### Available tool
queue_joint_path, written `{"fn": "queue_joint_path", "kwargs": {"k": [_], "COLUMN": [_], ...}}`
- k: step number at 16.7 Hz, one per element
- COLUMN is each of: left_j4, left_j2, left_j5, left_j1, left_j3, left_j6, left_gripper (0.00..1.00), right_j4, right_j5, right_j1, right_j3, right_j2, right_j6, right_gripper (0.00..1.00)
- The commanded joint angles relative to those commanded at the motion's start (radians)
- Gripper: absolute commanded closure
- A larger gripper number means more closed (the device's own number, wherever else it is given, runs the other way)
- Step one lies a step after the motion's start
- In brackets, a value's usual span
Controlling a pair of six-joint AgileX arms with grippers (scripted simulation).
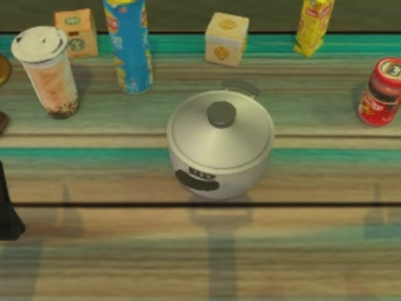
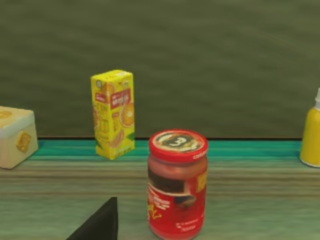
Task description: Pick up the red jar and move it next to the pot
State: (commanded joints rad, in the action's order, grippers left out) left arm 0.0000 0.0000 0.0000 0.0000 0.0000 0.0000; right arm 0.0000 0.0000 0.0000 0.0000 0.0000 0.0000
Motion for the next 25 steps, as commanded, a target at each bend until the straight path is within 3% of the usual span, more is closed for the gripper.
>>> {"fn": "queue_joint_path", "kwargs": {"k": [5, 11, 16, 25], "left_j4": [0.000, 0.000, 0.000, 0.000], "left_j2": [0.000, 0.000, 0.000, 0.000], "left_j5": [0.000, 0.000, 0.000, 0.000], "left_j1": [0.000, 0.000, 0.000, 0.000], "left_j3": [0.000, 0.000, 0.000, 0.000], "left_j6": [0.000, 0.000, 0.000, 0.000], "left_gripper": [0.00, 0.00, 0.00, 0.00], "right_j4": [-0.036, -0.269, -0.547, -1.069], "right_j5": [-0.002, -0.001, 0.003, -0.016], "right_j1": [0.000, -0.019, -0.043, -0.058], "right_j3": [0.044, 0.356, 0.800, 1.805], "right_j2": [0.045, 0.353, 0.762, 1.647], "right_j6": [-0.009, -0.079, -0.186, -0.469], "right_gripper": [0.00, 0.00, 0.00, 0.00]}}
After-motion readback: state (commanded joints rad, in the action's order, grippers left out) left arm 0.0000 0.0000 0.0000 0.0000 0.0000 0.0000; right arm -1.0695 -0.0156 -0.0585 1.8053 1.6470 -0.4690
